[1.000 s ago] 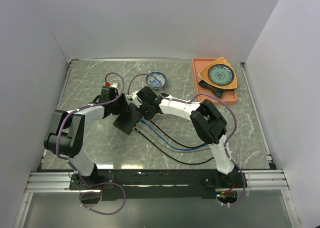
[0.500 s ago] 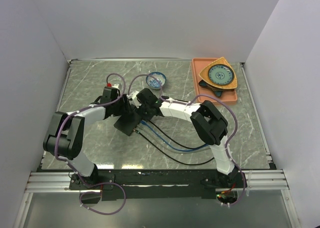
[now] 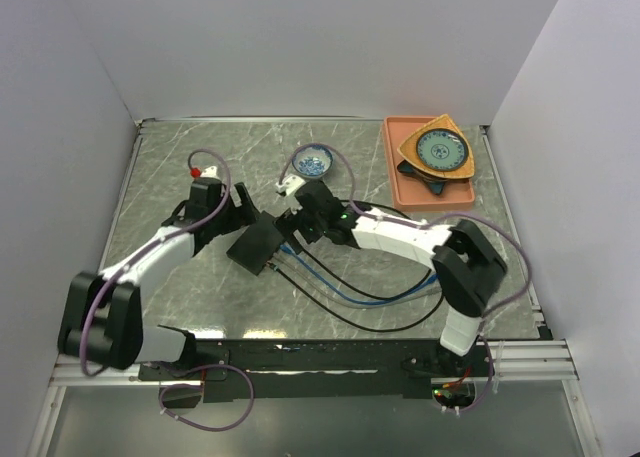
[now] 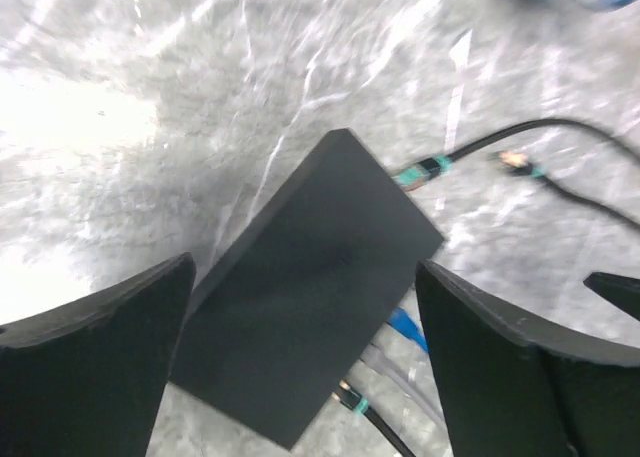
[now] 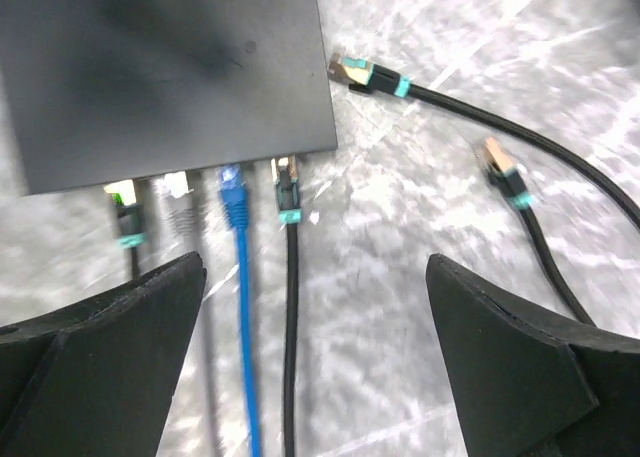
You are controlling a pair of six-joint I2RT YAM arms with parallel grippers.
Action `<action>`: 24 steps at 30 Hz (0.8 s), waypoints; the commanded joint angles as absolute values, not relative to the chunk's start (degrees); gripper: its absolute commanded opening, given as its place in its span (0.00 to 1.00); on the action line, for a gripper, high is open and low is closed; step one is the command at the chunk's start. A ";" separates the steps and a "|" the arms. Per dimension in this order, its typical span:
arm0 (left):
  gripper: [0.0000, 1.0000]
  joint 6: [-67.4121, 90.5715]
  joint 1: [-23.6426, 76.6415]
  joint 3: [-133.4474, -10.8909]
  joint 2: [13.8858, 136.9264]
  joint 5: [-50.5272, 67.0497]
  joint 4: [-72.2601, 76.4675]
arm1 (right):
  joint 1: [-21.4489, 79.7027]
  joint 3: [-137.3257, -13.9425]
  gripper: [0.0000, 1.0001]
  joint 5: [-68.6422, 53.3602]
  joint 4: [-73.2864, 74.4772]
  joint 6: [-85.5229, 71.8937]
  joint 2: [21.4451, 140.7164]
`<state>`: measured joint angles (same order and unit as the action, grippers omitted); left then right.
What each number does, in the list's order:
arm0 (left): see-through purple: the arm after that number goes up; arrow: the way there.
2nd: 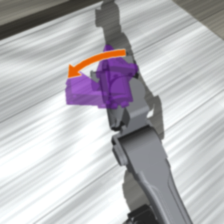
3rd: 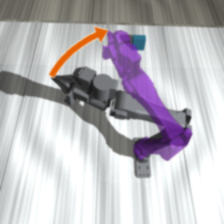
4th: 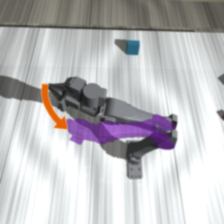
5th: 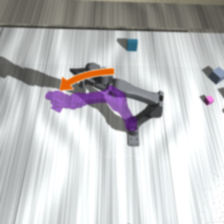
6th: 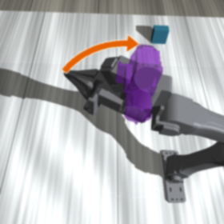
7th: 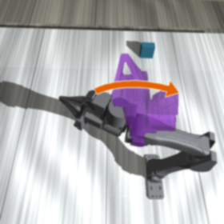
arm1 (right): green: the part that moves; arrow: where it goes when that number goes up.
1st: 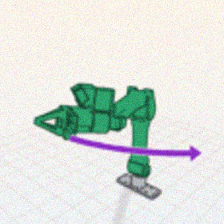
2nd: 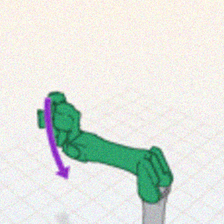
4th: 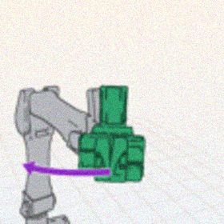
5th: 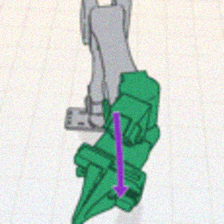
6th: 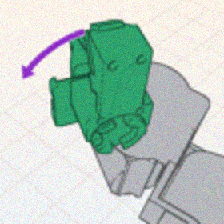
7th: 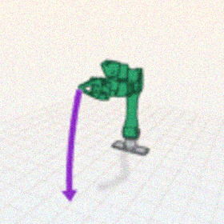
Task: Insert the plug into the switch port
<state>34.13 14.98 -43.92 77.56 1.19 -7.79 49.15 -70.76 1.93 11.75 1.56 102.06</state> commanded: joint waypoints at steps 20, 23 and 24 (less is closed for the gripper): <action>0.96 38.67 14.85 -30.85 39.91 -3.16 3.87 | 49.48 -56.96 0.99 5.62 6.15 -8.79 76.91; 0.96 39.29 14.85 -30.32 38.15 -4.13 3.78 | 49.48 -54.15 0.99 7.02 6.24 -9.67 73.66; 0.96 39.20 14.85 -29.97 37.54 -4.22 3.95 | 49.48 -53.27 0.99 7.38 6.41 -9.84 71.91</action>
